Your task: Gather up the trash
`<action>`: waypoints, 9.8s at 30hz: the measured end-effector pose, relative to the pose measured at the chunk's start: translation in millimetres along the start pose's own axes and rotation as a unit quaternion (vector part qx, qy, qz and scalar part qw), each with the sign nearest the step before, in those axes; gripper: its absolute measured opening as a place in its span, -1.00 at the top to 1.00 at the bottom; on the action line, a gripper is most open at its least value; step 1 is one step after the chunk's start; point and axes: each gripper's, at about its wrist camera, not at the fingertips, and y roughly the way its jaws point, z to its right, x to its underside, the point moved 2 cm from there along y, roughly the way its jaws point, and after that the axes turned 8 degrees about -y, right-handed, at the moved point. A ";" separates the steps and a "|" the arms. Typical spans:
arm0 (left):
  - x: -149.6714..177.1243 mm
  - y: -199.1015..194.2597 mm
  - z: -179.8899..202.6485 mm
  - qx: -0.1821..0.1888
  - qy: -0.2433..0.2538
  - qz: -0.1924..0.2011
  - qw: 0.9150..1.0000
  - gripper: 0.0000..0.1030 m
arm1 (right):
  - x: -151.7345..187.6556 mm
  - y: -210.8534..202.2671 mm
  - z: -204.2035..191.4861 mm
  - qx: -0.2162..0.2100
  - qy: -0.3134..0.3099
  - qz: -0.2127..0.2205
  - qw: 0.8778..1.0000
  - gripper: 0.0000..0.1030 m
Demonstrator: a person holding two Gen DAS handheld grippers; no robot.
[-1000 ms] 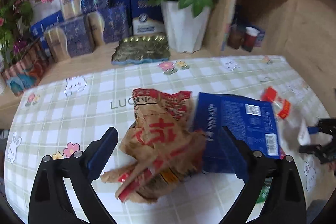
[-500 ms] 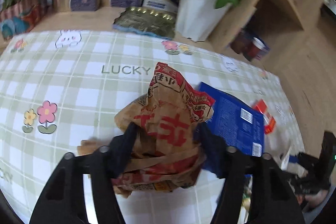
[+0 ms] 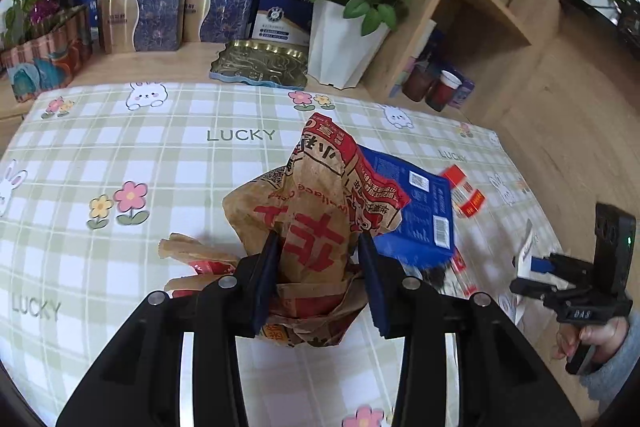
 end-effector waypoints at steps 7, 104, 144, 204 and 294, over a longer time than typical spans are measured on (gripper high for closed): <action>25.0 -47.9 15.6 0.024 0.023 0.009 0.999 0.26 | 15.5 -15.3 -23.9 0.001 0.006 0.002 1.000 -0.23; 172.4 -181.7 -4.8 -0.089 -0.004 0.104 0.991 -0.88 | 160.6 -16.5 -149.0 -0.055 0.001 -0.048 0.997 -0.27; 163.6 -143.3 15.0 -0.089 0.029 0.077 0.993 -0.88 | 112.1 -51.9 -100.7 0.026 -0.016 0.017 0.999 -0.89; 87.8 112.8 108.5 -0.091 -0.029 -0.104 0.990 -0.65 | 105.3 -28.9 33.2 0.068 0.068 0.023 0.995 -0.89; 285.1 -46.6 55.9 0.033 0.117 -0.180 0.976 0.50 | 132.4 -80.9 -124.9 0.026 0.016 0.090 0.996 0.65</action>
